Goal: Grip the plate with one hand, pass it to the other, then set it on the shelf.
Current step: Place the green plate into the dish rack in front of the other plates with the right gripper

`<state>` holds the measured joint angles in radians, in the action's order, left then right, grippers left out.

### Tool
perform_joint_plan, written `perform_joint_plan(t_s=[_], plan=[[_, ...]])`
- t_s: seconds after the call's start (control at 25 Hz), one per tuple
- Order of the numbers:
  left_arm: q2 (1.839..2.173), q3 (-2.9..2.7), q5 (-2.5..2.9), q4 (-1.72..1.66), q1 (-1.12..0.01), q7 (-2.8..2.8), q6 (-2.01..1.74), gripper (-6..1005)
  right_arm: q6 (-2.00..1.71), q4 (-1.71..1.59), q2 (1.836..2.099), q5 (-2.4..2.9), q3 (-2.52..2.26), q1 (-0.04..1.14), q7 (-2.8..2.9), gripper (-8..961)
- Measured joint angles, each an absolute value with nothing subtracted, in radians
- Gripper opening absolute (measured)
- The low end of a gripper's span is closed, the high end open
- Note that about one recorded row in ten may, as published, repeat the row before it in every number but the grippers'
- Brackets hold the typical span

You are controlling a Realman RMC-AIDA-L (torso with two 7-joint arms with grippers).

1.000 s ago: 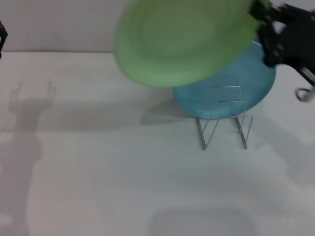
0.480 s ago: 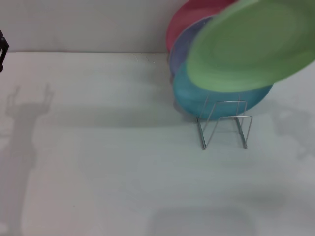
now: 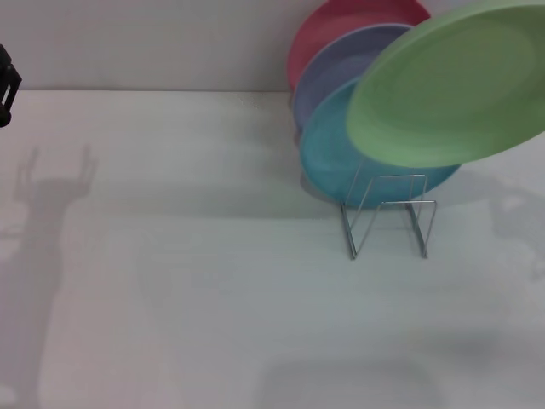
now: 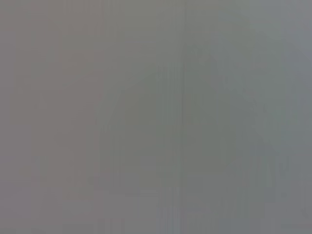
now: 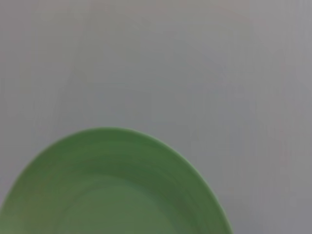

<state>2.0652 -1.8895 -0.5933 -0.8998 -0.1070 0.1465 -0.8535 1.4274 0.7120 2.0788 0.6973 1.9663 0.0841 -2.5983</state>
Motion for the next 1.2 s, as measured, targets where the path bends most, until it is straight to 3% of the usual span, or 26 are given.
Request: perform_joint_plan(t_s=[1.2], plan=[[2.062,-1.902,-0.592,-0.850,-0.126,0.144,-0.848,806,1.430,0.525,2.081,0.724,1.960,0.158,-2.682,18]])
